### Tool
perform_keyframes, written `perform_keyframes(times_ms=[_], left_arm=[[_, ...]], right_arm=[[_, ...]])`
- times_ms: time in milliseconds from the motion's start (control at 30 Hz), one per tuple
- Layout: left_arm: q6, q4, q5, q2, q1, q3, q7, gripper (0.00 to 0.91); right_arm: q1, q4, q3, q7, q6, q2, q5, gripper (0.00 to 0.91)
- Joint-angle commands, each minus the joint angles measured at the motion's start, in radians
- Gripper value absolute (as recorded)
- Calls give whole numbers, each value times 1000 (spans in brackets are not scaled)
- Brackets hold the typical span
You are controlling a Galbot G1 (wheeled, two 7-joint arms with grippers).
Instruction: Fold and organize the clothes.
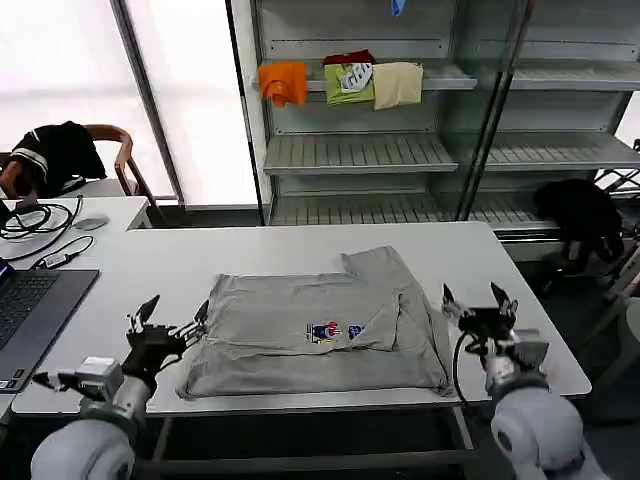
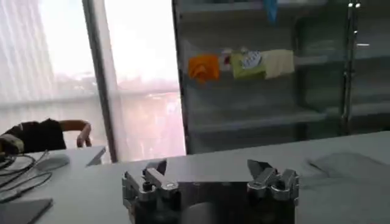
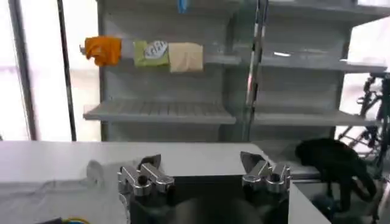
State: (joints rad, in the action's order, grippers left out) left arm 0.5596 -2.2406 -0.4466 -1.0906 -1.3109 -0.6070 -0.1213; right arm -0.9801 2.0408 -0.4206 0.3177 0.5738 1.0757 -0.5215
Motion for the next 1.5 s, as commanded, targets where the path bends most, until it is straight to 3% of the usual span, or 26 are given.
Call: perform_keyframes(times_ms=[33, 400, 600, 800, 1500], left_arm=[[17, 331, -123, 116, 439, 176, 86, 907], [16, 746, -121, -31, 749, 342, 137, 907], [8, 886, -49, -101, 761, 312, 170, 907], [10, 912, 11, -137, 721, 312, 189, 907], [17, 917, 53, -127, 665, 272, 179, 907]], right_arm=[[444, -345, 157, -57, 6, -26, -54, 907], [689, -739, 310, -131, 6, 122, 3, 907], [716, -939, 299, -151, 4, 205, 5, 907], [707, -1051, 287, -178, -1, 259, 51, 907], [670, -1069, 279, -179, 3, 310, 58, 907]])
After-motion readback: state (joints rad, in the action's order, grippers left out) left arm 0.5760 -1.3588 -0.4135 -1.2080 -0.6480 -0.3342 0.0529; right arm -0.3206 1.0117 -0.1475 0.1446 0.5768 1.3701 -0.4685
